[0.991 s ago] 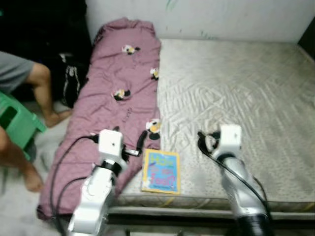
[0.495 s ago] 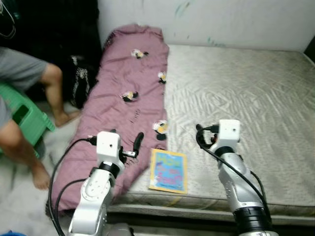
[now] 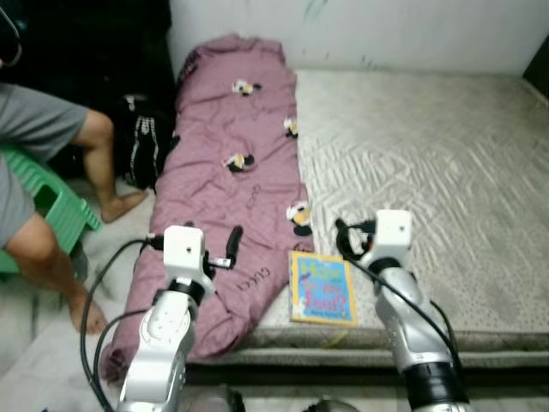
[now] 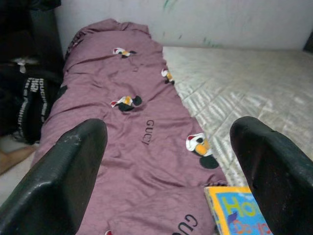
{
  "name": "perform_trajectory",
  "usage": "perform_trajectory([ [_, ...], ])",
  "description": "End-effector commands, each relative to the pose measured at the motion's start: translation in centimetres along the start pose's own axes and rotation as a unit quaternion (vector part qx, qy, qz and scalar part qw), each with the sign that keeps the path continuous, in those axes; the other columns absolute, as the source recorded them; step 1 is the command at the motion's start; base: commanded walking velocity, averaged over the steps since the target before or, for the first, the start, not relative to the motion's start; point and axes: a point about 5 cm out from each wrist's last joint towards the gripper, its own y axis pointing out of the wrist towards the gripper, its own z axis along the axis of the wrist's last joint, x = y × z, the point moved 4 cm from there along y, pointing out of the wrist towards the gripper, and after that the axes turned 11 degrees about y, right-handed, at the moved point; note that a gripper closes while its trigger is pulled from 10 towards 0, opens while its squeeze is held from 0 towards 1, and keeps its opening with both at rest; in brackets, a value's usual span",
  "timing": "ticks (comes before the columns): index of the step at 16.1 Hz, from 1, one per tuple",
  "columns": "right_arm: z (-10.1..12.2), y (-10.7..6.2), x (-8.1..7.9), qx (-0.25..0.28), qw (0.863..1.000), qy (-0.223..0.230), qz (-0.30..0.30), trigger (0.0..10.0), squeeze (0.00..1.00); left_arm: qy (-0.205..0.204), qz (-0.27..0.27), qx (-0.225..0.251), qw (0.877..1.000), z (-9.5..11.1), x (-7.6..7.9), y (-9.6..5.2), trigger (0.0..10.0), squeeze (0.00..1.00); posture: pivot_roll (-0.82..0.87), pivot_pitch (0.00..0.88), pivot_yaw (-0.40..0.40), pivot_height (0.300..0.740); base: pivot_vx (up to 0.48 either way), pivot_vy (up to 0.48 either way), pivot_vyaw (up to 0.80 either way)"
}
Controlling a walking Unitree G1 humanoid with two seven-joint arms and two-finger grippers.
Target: Clean up the room
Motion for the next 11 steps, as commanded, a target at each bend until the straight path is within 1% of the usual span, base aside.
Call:
perform_trajectory([
  [1, 0.2, 0.1, -0.2, 0.003, 1.000, 0.003, -0.001, 10.0, 0.00, 0.014, 0.013, 0.001, 1.000, 0.1, -0.8, 0.0, 10.0, 0.00, 0.02, 0.030, -0.018, 0.740, 0.000, 0.000, -0.80],
  [2, 0.2, 0.0, -0.3, 0.003, 1.000, 0.003, 0.000, 10.0, 0.00, 0.021, 0.015, 0.000, 1.000, 0.1, -0.7, -0.1, 10.0, 0.00, 0.01, 0.030, -0.017, 0.740, 0.000, 0.000, -0.80],
  [3, 0.2, 0.0, -0.3, 0.003, 1.000, 0.003, 0.001, 10.0, 0.00, 0.037, 0.036, -0.014, 0.999, -0.2, -1.2, -0.1, 10.0, 0.00, 0.01, 0.030, -0.017, 0.740, 0.000, 0.000, -0.48],
  [4, 0.2, -0.1, -0.3, 0.003, 1.000, 0.003, 0.001, 10.0, 0.00, 0.032, 0.058, -0.037, 0.997, -0.9, -1.8, -0.2, 10.0, 0.00, 0.01, 0.035, -0.015, 0.740, 0.000, 0.000, 0.00],
  [5, 0.1, -0.1, -0.2, 0.003, 1.000, 0.003, 0.000, 10.0, 0.00, 0.022, 0.047, -0.033, 0.998, -1.0, -1.9, -0.3, 10.0, 0.00, 0.01, 0.035, -0.015, 0.740, 0.000, 0.000, 0.00],
  [6, 0.2, -0.2, 0.0, 0.005, 1.000, 0.002, -0.003, 10.0, 0.00, 0.021, 0.041, -0.019, 0.999, -0.9, -2.2, -0.4, 10.0, 0.00, 0.01, 0.045, -0.015, 0.740, 0.000, 0.000, 0.00],
  [7, 0.3, -0.2, 0.1, 0.007, 1.000, 0.001, -0.004, 10.0, 0.00, 0.031, 0.055, -0.015, 0.998, -0.9, -2.7, -0.5, 10.0, 0.00, 0.01, 0.046, -0.014, 0.740, 0.000, 0.000, 0.00],
  [8, 0.4, -0.3, 0.2, 0.009, 1.000, 0.001, -0.005, 10.0, 0.00, 0.022, 0.057, -0.015, 0.998, -0.9, -2.8, -0.6, 10.0, 0.00, 0.01, 0.049, -0.013, 0.740, 0.000, 0.000, 0.00],
  [10, 0.6, -0.5, 0.3, 0.016, 1.000, 0.007, -0.004, 10.0, 0.00, 0.028, 0.077, -0.015, 0.996, -0.7, -3.4, -0.7, 10.0, 0.00, 0.01, 0.053, -0.012, 0.740, 0.000, 0.000, 0.00],
  [11, 0.7, -0.7, 0.1, 0.020, 1.000, 0.009, 0.004, 10.0, 0.00, 0.019, 0.078, -0.018, 0.997, -0.6, -3.3, -0.7, 10.0, 0.00, 0.01, 0.058, -0.011, 0.740, 0.000, 0.000, 0.00],
])
